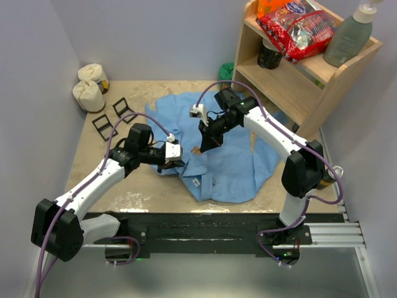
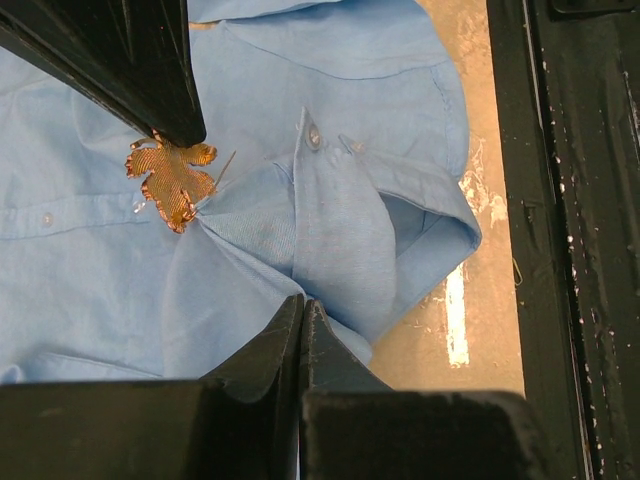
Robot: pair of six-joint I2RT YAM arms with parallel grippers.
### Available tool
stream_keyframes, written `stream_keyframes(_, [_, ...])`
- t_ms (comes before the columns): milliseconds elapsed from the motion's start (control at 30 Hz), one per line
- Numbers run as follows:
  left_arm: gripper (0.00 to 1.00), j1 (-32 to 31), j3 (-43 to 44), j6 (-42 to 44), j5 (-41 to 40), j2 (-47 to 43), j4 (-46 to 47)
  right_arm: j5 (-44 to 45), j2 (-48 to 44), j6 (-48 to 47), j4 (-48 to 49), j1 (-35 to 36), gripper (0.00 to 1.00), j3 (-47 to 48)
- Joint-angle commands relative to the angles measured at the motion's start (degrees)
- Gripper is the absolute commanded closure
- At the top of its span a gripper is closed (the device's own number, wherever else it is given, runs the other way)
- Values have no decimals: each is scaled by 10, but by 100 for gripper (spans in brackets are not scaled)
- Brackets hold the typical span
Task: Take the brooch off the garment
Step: Remove the brooch from the clothes.
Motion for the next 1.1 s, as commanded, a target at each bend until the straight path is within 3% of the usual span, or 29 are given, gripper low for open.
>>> stream_keyframes(0, [100, 3, -10, -14, 21, 1, 20, -23, 2, 6, 24, 4, 100, 20])
stream_keyframes(1067, [100, 3, -31, -63, 39, 0, 72, -4, 13, 24, 60, 33, 100, -1])
